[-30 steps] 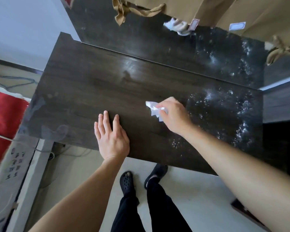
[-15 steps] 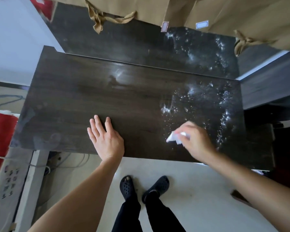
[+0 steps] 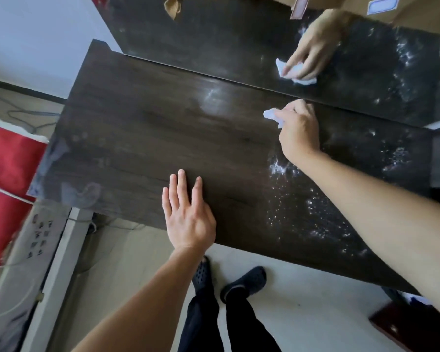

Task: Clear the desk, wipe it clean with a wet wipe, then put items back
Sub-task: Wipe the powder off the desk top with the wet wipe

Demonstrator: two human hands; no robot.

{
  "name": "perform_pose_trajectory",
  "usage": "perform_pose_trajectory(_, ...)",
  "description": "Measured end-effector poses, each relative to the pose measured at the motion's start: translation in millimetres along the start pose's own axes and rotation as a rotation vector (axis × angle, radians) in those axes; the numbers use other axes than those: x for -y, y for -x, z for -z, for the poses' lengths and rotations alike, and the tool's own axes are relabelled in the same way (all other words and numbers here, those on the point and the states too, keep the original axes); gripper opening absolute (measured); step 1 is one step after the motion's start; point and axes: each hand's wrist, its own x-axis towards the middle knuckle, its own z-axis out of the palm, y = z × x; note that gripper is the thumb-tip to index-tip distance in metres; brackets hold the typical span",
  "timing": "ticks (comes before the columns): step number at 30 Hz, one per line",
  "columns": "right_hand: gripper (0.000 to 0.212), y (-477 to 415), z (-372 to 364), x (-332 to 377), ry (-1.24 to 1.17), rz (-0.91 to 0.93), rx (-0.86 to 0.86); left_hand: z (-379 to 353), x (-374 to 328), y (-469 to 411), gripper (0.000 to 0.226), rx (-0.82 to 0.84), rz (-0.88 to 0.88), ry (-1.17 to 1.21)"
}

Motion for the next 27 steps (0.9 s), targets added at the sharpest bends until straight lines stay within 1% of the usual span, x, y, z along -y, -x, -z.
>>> perform_pose_trajectory(2,0.041,52,14,2,-0.043,0.103,0.129,1,0,2,0.046,0.013,0.014,0.004)
perform_pose_trajectory(4,0.043,109,33,2,-0.106,0.239,0.243,3,-1,2,0.047,0.017,0.014,0.003)
perform_pose_trajectory(6,0.043,129,49,-2,-0.147,0.352,0.342,4,-3,0,0.047,0.012,0.018,-0.006)
perform_pose_trajectory(7,0.039,118,51,-5,-0.152,0.373,0.351,4,-3,0,0.047,0.013,0.02,-0.012)
perform_pose_trajectory(8,0.034,97,51,-5,-0.142,0.354,0.323,4,-3,0,0.047,0.017,0.02,-0.017)
perform_pose_trajectory(9,0.029,70,47,-5,-0.118,0.3,0.254,4,-3,0,0.048,0.019,0.02,-0.019)
perform_pose_trajectory(10,0.027,40,39,-6,-0.079,0.226,0.181,4,-3,1,0.048,0.017,0.02,-0.019)
perform_pose_trajectory(11,0.03,11,33,-6,-0.042,0.137,0.128,3,-3,1,0.048,0.011,0.02,-0.018)
perform_pose_trajectory(13,0.032,-21,19,-5,-0.016,-0.008,0.101,3,-4,0,0.048,0.001,0.017,-0.015)
perform_pose_trajectory(14,0.029,-20,14,-1,-0.011,-0.029,0.098,3,-4,0,0.048,-0.002,0.017,-0.015)
perform_pose_trajectory(15,0.023,-7,12,6,-0.018,-0.02,0.104,2,-4,0,0.048,-0.003,0.017,-0.015)
perform_pose_trajectory(17,0.015,50,12,13,-0.119,0.082,0.149,2,-2,1,0.047,-0.004,0.017,-0.013)
perform_pose_trajectory(19,0.017,125,27,17,-0.254,0.171,0.274,2,-2,1,0.046,-0.014,0.015,-0.008)
perform_pose_trajectory(21,0.019,185,45,13,-0.295,0.287,0.443,2,-2,0,0.046,-0.018,0.013,-0.004)
perform_pose_trajectory(22,0.022,199,54,10,-0.299,0.323,0.525,3,-3,0,0.046,-0.017,0.014,-0.002)
perform_pose_trajectory(23,0.025,198,60,7,-0.307,0.337,0.568,3,-3,0,0.046,-0.013,0.017,0.001)
perform_pose_trajectory(24,0.026,185,64,7,-0.316,0.336,0.575,3,-3,0,0.047,-0.01,0.019,0.002)
perform_pose_trajectory(25,0.026,163,64,8,-0.325,0.324,0.536,3,-3,1,0.046,-0.008,0.02,0.003)
perform_pose_trajectory(27,0.028,106,55,8,-0.305,0.274,0.356,2,-2,1,0.046,-0.005,0.019,0.005)
